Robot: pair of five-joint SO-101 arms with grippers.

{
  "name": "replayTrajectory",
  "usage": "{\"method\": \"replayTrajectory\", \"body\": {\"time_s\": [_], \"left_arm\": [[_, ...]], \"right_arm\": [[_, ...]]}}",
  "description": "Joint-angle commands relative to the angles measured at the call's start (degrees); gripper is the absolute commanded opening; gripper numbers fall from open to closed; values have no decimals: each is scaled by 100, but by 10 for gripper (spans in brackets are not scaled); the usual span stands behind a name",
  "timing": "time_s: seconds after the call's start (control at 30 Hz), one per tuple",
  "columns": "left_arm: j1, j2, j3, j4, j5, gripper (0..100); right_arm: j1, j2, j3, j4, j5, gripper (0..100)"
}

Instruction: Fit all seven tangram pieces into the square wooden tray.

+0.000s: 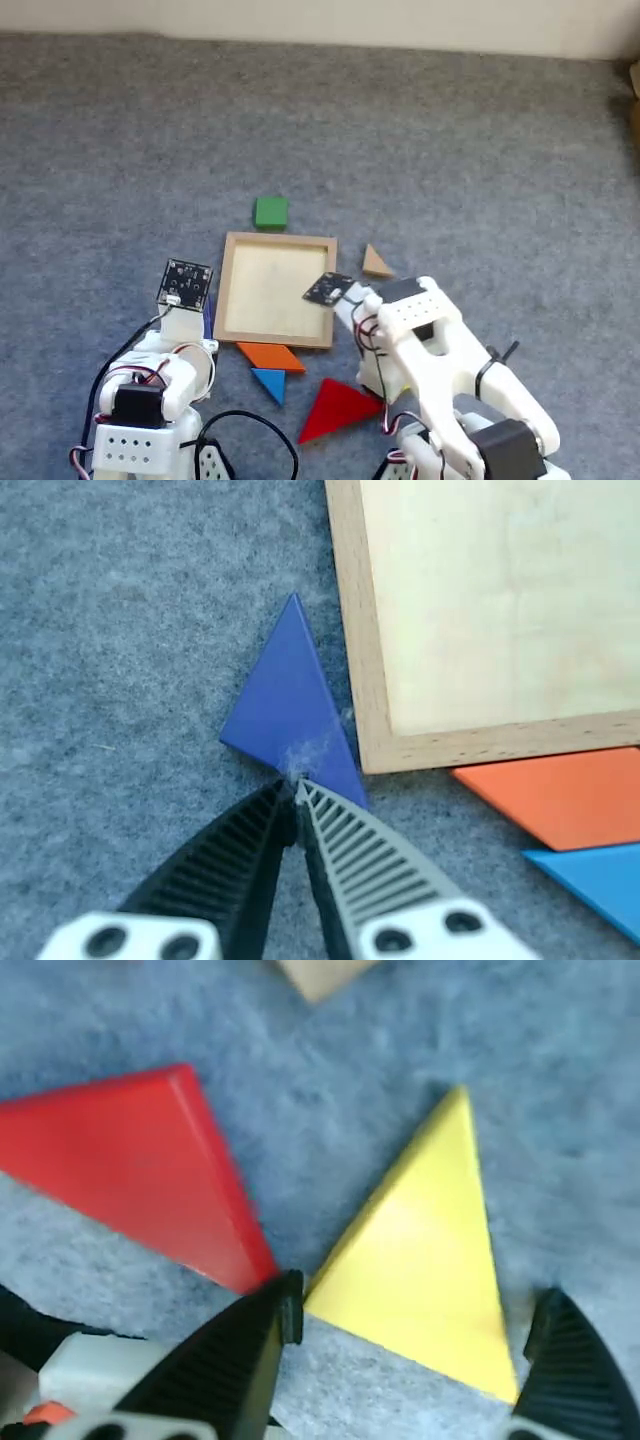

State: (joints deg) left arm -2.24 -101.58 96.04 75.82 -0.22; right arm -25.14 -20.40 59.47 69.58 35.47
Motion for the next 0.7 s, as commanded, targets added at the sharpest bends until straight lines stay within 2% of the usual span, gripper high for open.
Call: {"method": "replayTrajectory", "body": {"time_s": [0.0, 0.13, 0.57, 0.67], "left_arm": [[31, -233, 119, 18, -26, 5], [31, -233, 119, 18, -26, 5], [31, -233, 119, 18, -26, 5], [31, -233, 119, 18, -26, 5]], "right_arm": [[426, -180, -31, -154, 35, 327], [497, -180, 13, -541, 35, 273], [505, -180, -31, -567, 0, 270], [523, -180, -31, -567, -308, 246]]}}
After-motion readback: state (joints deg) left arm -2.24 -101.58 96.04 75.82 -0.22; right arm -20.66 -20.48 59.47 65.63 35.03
